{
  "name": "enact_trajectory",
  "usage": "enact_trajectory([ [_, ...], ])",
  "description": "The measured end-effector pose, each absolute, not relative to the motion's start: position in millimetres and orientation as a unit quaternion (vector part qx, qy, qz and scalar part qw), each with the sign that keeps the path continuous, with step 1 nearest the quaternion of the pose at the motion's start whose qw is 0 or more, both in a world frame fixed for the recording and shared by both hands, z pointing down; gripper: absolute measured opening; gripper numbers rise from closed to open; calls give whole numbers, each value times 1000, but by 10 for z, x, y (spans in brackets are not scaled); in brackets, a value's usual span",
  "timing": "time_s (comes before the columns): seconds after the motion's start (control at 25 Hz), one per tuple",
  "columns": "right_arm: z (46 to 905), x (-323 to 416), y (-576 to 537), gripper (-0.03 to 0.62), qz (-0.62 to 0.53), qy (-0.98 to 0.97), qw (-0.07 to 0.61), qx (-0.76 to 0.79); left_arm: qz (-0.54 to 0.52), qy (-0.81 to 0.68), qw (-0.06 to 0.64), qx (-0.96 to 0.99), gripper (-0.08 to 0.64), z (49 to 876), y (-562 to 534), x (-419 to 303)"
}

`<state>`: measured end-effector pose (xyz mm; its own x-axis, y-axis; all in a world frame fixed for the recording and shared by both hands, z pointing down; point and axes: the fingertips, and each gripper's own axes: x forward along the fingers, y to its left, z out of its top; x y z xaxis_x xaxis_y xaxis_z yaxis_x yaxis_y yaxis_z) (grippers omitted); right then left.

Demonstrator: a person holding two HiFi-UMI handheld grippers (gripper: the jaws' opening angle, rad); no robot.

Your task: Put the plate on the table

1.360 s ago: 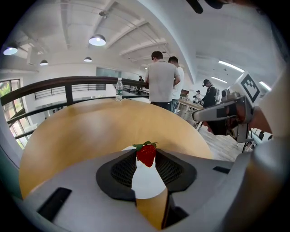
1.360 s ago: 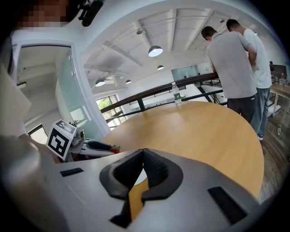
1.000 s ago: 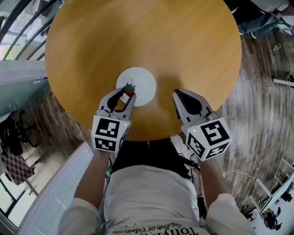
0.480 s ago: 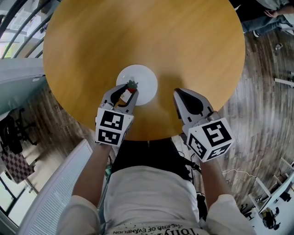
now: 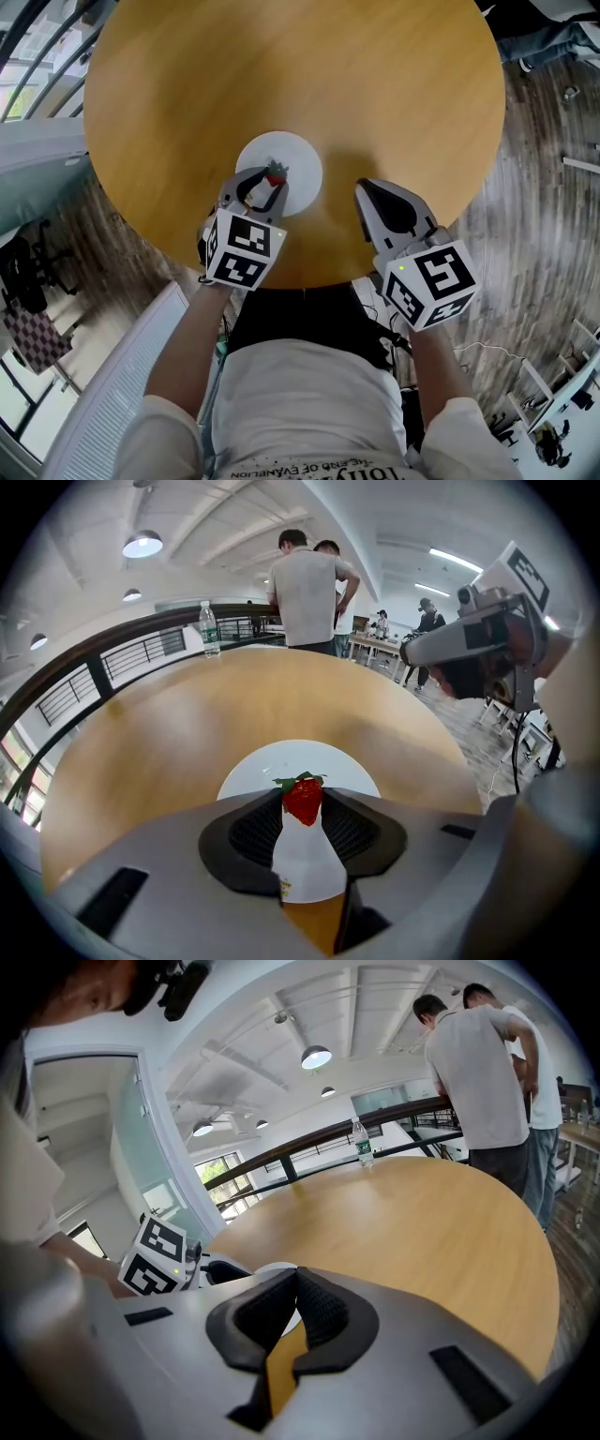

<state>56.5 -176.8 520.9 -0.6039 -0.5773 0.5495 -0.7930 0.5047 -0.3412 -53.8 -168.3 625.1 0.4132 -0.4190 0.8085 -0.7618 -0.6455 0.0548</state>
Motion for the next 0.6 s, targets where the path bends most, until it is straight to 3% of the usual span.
enact_trajectory([
  [0.6,5203,591,-1759,25,295,-844,186,407,445,-344,186,805,146,6378,-1660,-512],
])
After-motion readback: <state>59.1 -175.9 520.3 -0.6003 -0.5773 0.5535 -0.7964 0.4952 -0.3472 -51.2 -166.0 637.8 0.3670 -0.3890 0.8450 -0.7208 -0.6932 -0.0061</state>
